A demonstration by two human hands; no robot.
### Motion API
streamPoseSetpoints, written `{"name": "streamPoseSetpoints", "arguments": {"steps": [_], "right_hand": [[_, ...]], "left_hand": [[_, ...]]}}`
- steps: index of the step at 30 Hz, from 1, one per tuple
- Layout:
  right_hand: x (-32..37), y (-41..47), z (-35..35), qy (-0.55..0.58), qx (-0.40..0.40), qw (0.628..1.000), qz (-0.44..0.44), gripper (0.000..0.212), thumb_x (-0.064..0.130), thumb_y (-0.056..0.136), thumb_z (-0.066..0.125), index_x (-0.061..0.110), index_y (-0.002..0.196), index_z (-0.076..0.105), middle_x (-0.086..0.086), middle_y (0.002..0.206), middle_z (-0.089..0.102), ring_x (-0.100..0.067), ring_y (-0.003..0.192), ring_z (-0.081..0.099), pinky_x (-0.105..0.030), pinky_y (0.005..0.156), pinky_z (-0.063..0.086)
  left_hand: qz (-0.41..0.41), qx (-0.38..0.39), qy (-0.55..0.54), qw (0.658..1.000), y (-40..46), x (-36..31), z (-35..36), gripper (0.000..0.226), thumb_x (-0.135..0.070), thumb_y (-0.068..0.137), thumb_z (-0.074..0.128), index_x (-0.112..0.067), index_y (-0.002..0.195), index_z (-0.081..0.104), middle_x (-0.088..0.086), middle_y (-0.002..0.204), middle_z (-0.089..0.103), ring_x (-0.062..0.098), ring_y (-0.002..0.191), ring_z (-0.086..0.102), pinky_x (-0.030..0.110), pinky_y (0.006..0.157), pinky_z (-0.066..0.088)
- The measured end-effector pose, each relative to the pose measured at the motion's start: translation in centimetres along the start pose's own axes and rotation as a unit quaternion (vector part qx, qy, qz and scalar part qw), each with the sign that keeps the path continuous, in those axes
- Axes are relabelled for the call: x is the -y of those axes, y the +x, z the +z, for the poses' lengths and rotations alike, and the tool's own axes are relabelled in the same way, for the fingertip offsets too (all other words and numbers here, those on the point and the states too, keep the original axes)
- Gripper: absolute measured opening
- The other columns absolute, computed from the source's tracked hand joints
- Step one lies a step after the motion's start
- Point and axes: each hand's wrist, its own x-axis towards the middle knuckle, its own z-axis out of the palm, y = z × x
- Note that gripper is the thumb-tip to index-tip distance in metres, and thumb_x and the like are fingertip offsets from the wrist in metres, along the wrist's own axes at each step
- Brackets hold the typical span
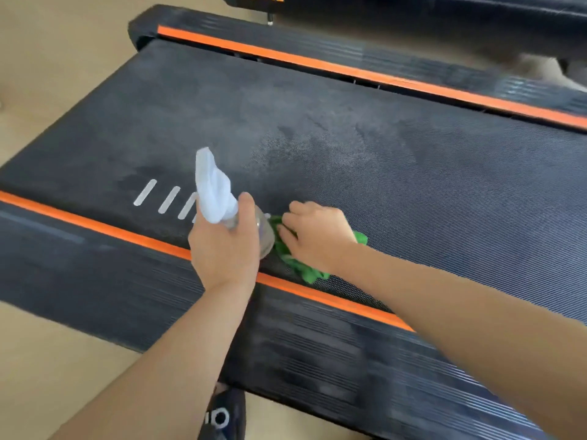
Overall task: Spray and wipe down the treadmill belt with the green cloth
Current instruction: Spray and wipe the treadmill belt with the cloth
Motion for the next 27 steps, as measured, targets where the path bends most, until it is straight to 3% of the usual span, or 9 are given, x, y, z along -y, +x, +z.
{"name": "streamPoseSetpoints", "arguments": {"steps": [3,6,8,11,14,17,19,23,27], "right_hand": [[-3.1,-6.8,-2.8,-0.006,0.034,0.995,-0.097,0.034,0.039,0.101,0.044,0.020,0.077,0.058,0.004,0.080,0.052,-0.023,0.071,0.055,-0.032,0.053,0.040],[-5.2,-9.1,-4.6,-0.025,0.036,0.991,-0.127,0.037,0.038,0.104,0.040,0.020,0.075,0.055,0.005,0.078,0.049,-0.020,0.068,0.051,-0.031,0.055,0.037],[-5.0,-8.2,-4.0,-0.029,0.018,0.990,-0.136,0.037,0.036,0.104,0.041,0.020,0.074,0.054,0.004,0.077,0.049,-0.020,0.066,0.049,-0.032,0.054,0.038],[-2.7,-4.5,-1.7,-0.031,-0.015,0.990,-0.139,0.036,0.035,0.105,0.041,0.018,0.078,0.059,0.002,0.080,0.052,-0.023,0.069,0.051,-0.035,0.055,0.043],[1.1,0.9,0.9,-0.012,-0.063,0.991,-0.122,0.034,0.035,0.100,0.045,0.017,0.078,0.064,0.000,0.081,0.055,-0.024,0.069,0.055,-0.032,0.051,0.040],[3.5,4.3,2.3,0.018,-0.078,0.991,-0.110,0.034,0.034,0.096,0.046,0.015,0.075,0.066,-0.001,0.077,0.056,-0.025,0.064,0.056,-0.030,0.047,0.041],[3.2,3.5,1.9,0.025,-0.058,0.990,-0.126,0.034,0.034,0.097,0.046,0.016,0.075,0.065,-0.001,0.078,0.056,-0.026,0.066,0.056,-0.031,0.049,0.043],[-1.2,-3.6,-1.6,0.017,0.048,0.984,-0.173,0.033,0.036,0.104,0.044,0.020,0.079,0.060,0.004,0.082,0.054,-0.023,0.075,0.055,-0.037,0.058,0.047],[-4.9,-8.0,-4.8,-0.002,0.059,0.978,-0.202,0.033,0.032,0.105,0.046,0.018,0.077,0.057,0.004,0.078,0.050,-0.021,0.069,0.049,-0.038,0.055,0.045]], "left_hand": [[-0.009,0.028,0.017,0.999,2.4,-1.2,-2.1,0.046,-0.053,0.082,0.060,-0.017,0.110,0.067,-0.004,0.096,0.068,0.025,0.099,0.066,0.038,0.086,0.051],[-0.017,0.092,0.029,0.995,4.0,-2.0,-3.6,0.034,-0.044,0.086,0.064,-0.014,0.102,0.065,-0.006,0.084,0.061,0.020,0.087,0.062,0.036,0.081,0.048],[-0.021,0.131,0.031,0.991,4.9,-2.1,-4.1,0.029,-0.039,0.092,0.067,-0.010,0.095,0.066,-0.003,0.079,0.061,0.016,0.077,0.060,0.033,0.076,0.046],[-0.012,0.173,0.061,0.983,6.1,-2.0,-4.5,0.042,-0.043,0.094,0.067,-0.002,0.100,0.069,0.008,0.088,0.070,0.015,0.077,0.061,0.033,0.073,0.047],[0.007,0.218,0.064,0.974,7.0,-1.9,-4.6,0.051,-0.048,0.088,0.067,0.002,0.096,0.063,0.008,0.081,0.062,0.016,0.076,0.058,0.035,0.077,0.047],[0.020,0.244,0.078,0.966,7.7,-2.1,-4.9,0.028,-0.042,0.092,0.067,-0.015,0.097,0.064,0.016,0.084,0.066,0.016,0.080,0.059,0.038,0.081,0.050],[0.015,0.262,0.079,0.962,7.8,-2.4,-5.2,0.020,-0.041,0.092,0.069,-0.025,0.102,0.063,0.021,0.103,0.075,0.018,0.088,0.065,0.043,0.092,0.055],[-0.026,0.308,0.050,0.950,7.5,-3.4,-5.7,0.018,-0.034,0.095,0.073,-0.032,0.113,0.071,-0.001,0.103,0.082,0.007,0.092,0.077,0.031,0.087,0.055],[-0.040,0.358,0.043,0.932,7.0,-3.9,-5.8,0.026,-0.031,0.092,0.075,-0.034,0.117,0.071,-0.007,0.097,0.081,0.011,0.096,0.075,0.030,0.090,0.054]]}}
